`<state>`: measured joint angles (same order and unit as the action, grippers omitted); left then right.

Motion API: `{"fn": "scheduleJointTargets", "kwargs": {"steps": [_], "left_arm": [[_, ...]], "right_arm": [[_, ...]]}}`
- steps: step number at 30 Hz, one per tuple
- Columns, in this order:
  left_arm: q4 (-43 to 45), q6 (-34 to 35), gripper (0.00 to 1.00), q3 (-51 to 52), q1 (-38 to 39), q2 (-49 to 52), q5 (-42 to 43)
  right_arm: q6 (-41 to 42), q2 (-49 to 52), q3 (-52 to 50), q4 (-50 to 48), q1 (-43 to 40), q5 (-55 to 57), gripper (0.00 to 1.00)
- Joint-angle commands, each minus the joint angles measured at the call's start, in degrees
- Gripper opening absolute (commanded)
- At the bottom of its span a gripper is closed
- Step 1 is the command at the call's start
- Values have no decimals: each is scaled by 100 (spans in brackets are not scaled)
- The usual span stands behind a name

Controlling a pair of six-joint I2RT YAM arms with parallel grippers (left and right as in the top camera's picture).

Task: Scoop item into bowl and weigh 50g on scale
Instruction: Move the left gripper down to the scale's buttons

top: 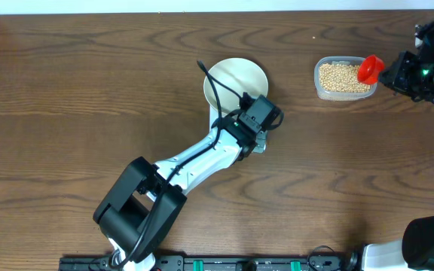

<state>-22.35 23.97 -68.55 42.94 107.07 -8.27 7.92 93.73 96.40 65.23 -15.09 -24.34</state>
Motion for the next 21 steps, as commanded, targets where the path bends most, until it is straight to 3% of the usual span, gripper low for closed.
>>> {"fn": "scheduleJointTargets", "kwargs": {"steps": [1,21], "left_arm": [[299,-37,7,354,-55,70,-407],[667,-98,7,533,-74,96,-398]], "right_arm": [[-118,-17,98,15,-24,0,1],[-116,-17,98,15,-20,-2,1]]}}
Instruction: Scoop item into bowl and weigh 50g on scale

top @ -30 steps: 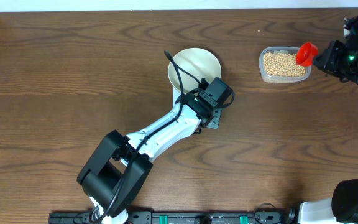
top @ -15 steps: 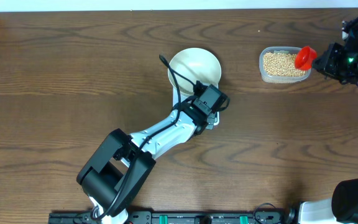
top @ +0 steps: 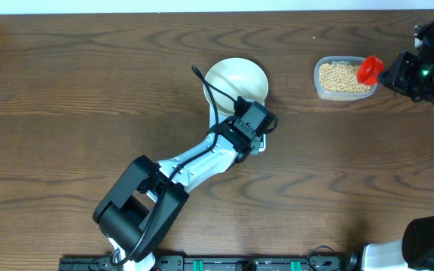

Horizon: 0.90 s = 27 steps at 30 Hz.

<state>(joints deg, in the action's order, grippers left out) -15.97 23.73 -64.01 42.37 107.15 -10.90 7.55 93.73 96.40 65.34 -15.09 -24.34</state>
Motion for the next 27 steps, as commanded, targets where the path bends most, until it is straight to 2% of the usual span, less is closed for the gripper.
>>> {"fn": "scheduleJointTargets", "kwargs": {"steps": [1,20,27], "left_arm": [[44,-74,7,79,-17,107,-136],[151,-68,7,79,-20,367,-136],[173,210,7,79,-17,369,-133]], "right_arm": [[-79,-17,98,7,-20,-2,1],[-81,-17,98,4,-20,-22,1],[-81,-17,98,4,-24,-22,1]]}}
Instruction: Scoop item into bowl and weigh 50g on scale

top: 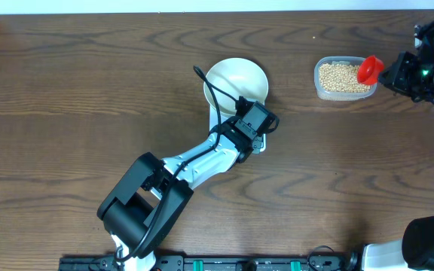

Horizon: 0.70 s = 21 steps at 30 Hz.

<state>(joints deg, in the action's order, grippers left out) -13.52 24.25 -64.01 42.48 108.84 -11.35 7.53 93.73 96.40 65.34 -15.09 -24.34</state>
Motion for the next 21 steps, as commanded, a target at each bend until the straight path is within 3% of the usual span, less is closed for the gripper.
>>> {"fn": "scheduleJointTargets", "kwargs": {"steps": [1,21], "left_arm": [[-76,157,7,79,-28,201,-85],[-22,415,7,365,-28,208,238]], "right_arm": [[-79,-17,98,4,-24,-22,1],[-164,-17,96,90,-24,44,1]]}}
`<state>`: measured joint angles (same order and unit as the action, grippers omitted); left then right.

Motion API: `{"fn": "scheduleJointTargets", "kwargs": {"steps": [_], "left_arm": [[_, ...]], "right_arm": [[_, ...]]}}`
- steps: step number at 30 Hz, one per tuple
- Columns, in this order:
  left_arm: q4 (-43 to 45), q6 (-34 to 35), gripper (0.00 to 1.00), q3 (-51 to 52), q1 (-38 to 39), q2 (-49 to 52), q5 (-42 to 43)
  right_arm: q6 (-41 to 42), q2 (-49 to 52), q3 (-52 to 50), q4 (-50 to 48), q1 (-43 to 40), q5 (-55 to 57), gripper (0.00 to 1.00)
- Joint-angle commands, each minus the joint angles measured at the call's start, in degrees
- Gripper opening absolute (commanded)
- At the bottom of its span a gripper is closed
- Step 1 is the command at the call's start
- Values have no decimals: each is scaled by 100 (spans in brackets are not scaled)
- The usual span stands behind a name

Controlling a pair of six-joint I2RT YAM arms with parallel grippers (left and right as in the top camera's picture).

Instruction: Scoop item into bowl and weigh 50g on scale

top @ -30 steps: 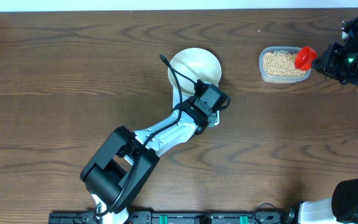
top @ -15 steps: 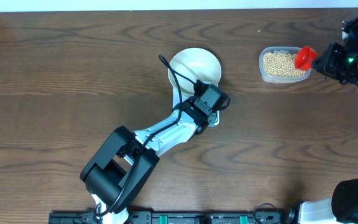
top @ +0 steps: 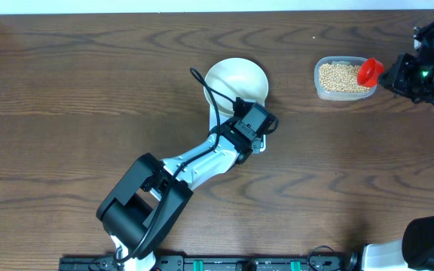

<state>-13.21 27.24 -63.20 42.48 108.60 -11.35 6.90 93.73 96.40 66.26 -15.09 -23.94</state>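
Observation:
A white bowl point(top: 236, 79) stands mid-table, empty as far as the overhead view shows. Its near rim disappears under my left arm's wrist point(top: 249, 122). White corners of the scale point(top: 258, 147) peek out beneath that wrist. The wrist hides the left gripper's fingers. At the far right, my right gripper point(top: 386, 73) is shut on the handle of a red scoop point(top: 368, 71). The scoop hangs over the right edge of a clear tub of tan beans point(top: 343, 77).
The left arm stretches diagonally from its base point(top: 138, 207) at the front toward the bowl, with a black cable point(top: 209, 94) looping over the bowl's left rim. The table's back edge runs close behind the bowl and tub.
At first the left wrist sat slightly further right and back against the bowl's near rim. By 1.6 s ago it had shifted a little to the left and toward the front, and it has stayed there. The right gripper has held the red scoop over the tub's edge throughout.

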Motion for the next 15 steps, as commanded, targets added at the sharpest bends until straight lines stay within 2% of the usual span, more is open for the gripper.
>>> {"fn": "scheduleJointTargets", "kwargs": {"steps": [1,15], "left_arm": [[-39,120,7,284,-28,232,247],[-166,382,7,299,-31,232,275]], "right_arm": [[-101,-17,98,-2,-24,4,1],[-142,-17,98,11,-24,7,1]]}}
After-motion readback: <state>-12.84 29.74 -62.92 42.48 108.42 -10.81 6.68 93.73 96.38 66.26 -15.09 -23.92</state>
